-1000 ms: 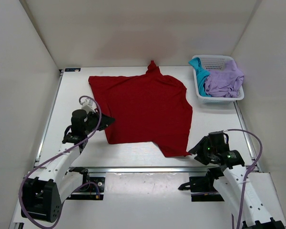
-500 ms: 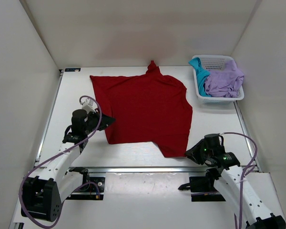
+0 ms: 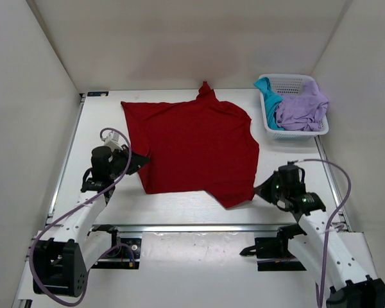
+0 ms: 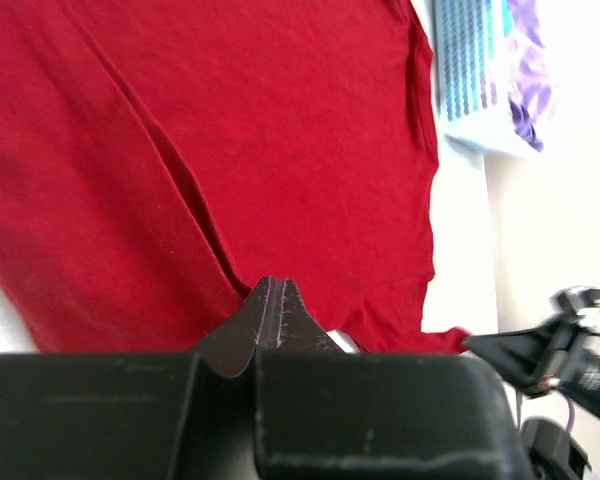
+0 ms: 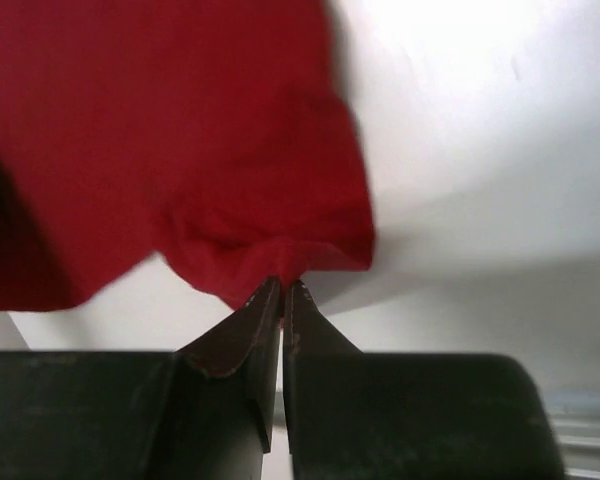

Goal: Fold and stack the t-shirts
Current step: Grap the side of the flattened tshirt closest away from the robot with both arms

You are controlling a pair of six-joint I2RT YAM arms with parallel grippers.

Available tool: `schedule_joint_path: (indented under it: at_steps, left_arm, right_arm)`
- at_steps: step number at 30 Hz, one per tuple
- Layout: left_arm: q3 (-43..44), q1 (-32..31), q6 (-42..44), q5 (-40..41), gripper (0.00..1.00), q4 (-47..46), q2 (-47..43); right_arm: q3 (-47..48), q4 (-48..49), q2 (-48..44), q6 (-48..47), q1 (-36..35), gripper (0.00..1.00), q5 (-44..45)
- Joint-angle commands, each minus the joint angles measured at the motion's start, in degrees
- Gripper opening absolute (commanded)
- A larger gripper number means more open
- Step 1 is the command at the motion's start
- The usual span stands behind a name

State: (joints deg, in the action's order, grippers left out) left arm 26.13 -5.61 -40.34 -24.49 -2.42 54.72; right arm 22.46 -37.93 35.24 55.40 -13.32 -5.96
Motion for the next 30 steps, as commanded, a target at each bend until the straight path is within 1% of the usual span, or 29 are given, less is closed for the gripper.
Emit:
schedule_joint_path:
  at_steps: [1, 3, 4, 6, 7, 9, 10, 12, 13, 14, 16, 18, 21, 23, 24, 25, 26, 27, 29, 30]
  left_arm:
    - [3.7, 3.6, 0.3, -1.8, 0.0, 1.4, -0.7]
    - [3.9, 8.4, -0.2, -2.4, 0.0, 2.0, -0.7]
    - [3.9, 10.2, -0.5, -3.4, 0.0, 1.9, -0.9]
    - [3.8, 15.6, -0.8, -4.6, 0.0, 2.1, -1.3]
    - [3.8, 16.8, -1.1, -4.7, 0.0, 2.2, -1.7]
    - [3.3, 18.3, -1.1, -2.2, 0.0, 2.4, -2.4]
    - [2.8, 18.9, -1.7, -1.4, 0.0, 1.9, -2.2]
    - [1.3, 21.3, -3.4, -2.7, 0.0, 0.5, -1.8]
    - [0.7, 22.9, -4.0, -1.8, 0.0, -0.4, -1.5]
    - [0.7, 23.1, -4.7, -1.4, 0.0, -0.3, -0.8]
    - [-0.3, 26.1, -5.6, -1.5, 0.0, -0.9, 0.3]
    - [0.1, 27.7, -6.3, -1.9, 0.0, -1.4, 2.1]
    - [0.7, 28.2, -6.8, 0.3, 0.0, -1.3, 4.6]
    - [0.2, 30.3, -7.0, 0.7, 0.0, -1.0, 5.6]
    - [0.1, 30.7, -6.3, 0.5, 0.0, -0.5, 5.6]
    - [0.3, 32.1, -6.0, 1.1, 0.0, 1.3, 4.9]
    - [0.6, 32.5, -3.9, 1.1, 0.0, 5.2, 4.2]
    - [1.0, 31.9, -1.2, 4.4, 0.0, 7.1, 2.3]
    - [-0.3, 27.4, 2.2, 13.3, 0.0, 14.3, -3.0]
    - [-1.1, 24.5, 3.7, 16.0, 0.0, 17.1, -7.6]
  right_arm:
    - [7.1, 10.8, 6.4, -9.2, 2.0, 0.01, 3.1]
    - [10.5, 16.2, 12.9, -13.4, 3.5, 0.0, 3.7]
    - [11.2, 18.0, 14.6, -14.3, 3.4, 0.0, 4.0]
    - [14.4, 22.3, 22.0, -17.2, 3.4, 0.0, 4.5]
    - [15.1, 23.9, 23.8, -17.6, 3.7, 0.0, 4.5]
    - [19.3, 27.4, 30.9, -19.8, 3.3, 0.0, 4.2]
    - [20.9, 27.8, 32.6, -21.3, 2.8, 0.0, 4.4]
    - [27.5, 28.2, 38.6, -23.6, 1.9, 0.0, 5.9]
    - [30.7, 27.6, 41.2, -25.1, 1.4, 0.0, 7.2]
    - [31.8, 27.3, 42.4, -25.7, 1.7, 0.0, 7.3]
    - [36.5, 28.0, 45.9, -27.1, 3.1, 0.0, 4.9]
    - [39.2, 28.4, 48.2, -28.0, 4.2, 0.0, 3.9]
    - [44.7, 26.4, 52.6, -30.7, 5.1, 0.0, 2.9]
    - [47.9, 25.4, 56.0, -31.8, 5.7, 0.0, 2.3]
    - [48.0, 25.4, 56.0, -31.9, 5.9, 0.0, 2.0]
    - [48.9, 25.4, 56.7, -32.4, 5.9, 0.0, 2.2]
    - [49.6, 24.4, 56.9, -32.8, 6.0, 0.0, 2.0]
    - [49.3, 24.9, 56.9, -33.1, 5.9, 0.0, 1.8]
    - [48.5, 23.3, 55.7, -33.2, 5.5, 0.0, 1.2]
    - [47.6, 23.2, 55.5, -32.8, 4.7, 0.0, 1.2]
